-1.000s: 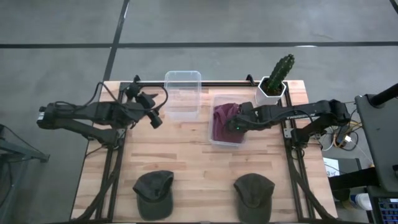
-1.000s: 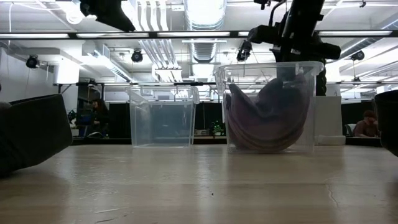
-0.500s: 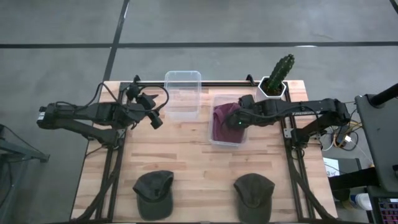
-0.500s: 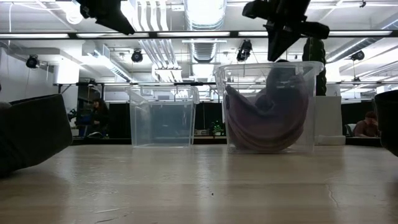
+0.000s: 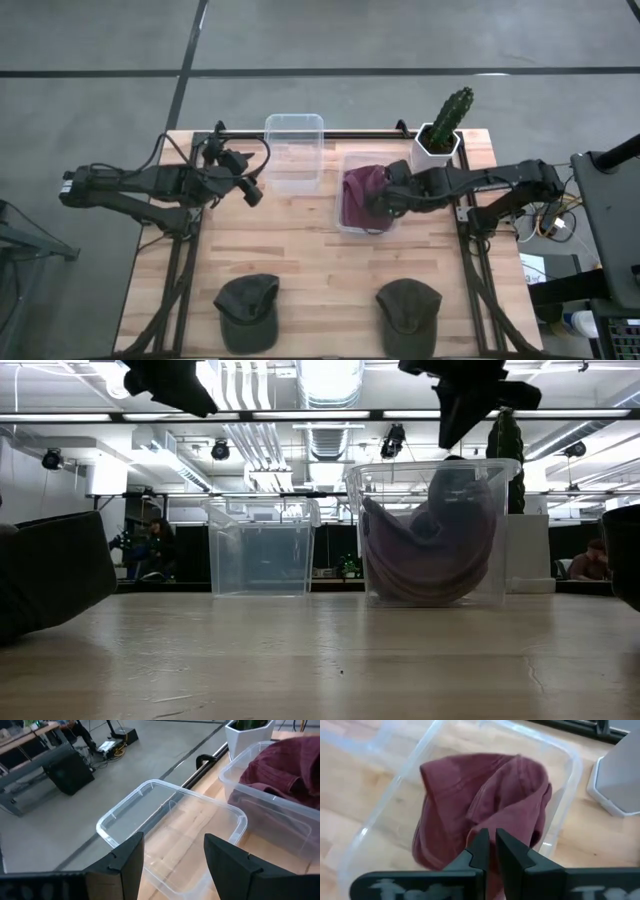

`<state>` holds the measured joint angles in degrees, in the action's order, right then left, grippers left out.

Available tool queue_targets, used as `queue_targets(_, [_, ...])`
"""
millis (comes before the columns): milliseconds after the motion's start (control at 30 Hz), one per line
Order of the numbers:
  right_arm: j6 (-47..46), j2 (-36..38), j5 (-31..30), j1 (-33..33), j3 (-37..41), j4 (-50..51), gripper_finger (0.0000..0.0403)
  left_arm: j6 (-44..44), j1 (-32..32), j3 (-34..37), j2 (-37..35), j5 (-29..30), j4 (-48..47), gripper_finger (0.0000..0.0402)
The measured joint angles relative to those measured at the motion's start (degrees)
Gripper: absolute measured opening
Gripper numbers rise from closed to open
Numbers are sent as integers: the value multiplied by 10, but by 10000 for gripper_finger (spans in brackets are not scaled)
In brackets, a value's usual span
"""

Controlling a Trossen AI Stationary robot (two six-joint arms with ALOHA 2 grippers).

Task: Pick & Place hat
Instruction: Put the right black cap into the left transparent bin

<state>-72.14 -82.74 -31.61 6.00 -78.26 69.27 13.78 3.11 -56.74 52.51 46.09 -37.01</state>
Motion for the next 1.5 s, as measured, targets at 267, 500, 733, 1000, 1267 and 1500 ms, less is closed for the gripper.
queue_targets(267, [-99,0,72,95,0,62,28,85,0,28,0,-56,0,199])
queue_targets(500, [-259,0,200,225,0,87,28,147,1,37,0,-76,1,199])
queue_targets(733, [-447,0,265,376,0,86,28,185,1,37,0,-76,2,199])
queue_targets(1000, [-603,-2,302,506,1,53,39,219,1,37,0,-81,2,199])
queue_targets(1267, [-595,-50,302,508,3,19,86,242,11,37,0,-98,5,199])
queue_targets(1500, [-581,-106,305,508,3,-36,131,242,11,37,0,-104,8,199])
